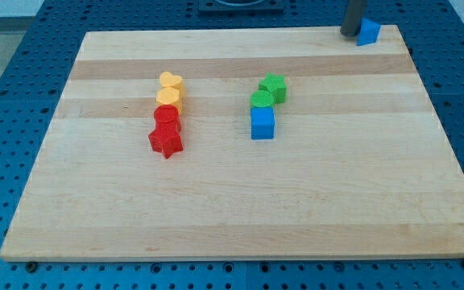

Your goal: Move the triangle slightly to the right

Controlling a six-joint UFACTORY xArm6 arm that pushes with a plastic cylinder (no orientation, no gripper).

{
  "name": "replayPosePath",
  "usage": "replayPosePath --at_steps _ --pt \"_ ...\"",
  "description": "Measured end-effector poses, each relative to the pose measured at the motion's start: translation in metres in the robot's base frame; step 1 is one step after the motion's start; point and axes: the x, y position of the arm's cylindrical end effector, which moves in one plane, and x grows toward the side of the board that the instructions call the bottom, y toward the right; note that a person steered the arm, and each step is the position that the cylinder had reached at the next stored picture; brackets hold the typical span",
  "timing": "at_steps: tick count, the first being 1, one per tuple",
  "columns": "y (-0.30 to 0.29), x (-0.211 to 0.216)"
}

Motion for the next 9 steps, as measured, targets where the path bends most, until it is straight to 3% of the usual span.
replayPosePath --at_steps 9 --pt "0.026 -0.015"
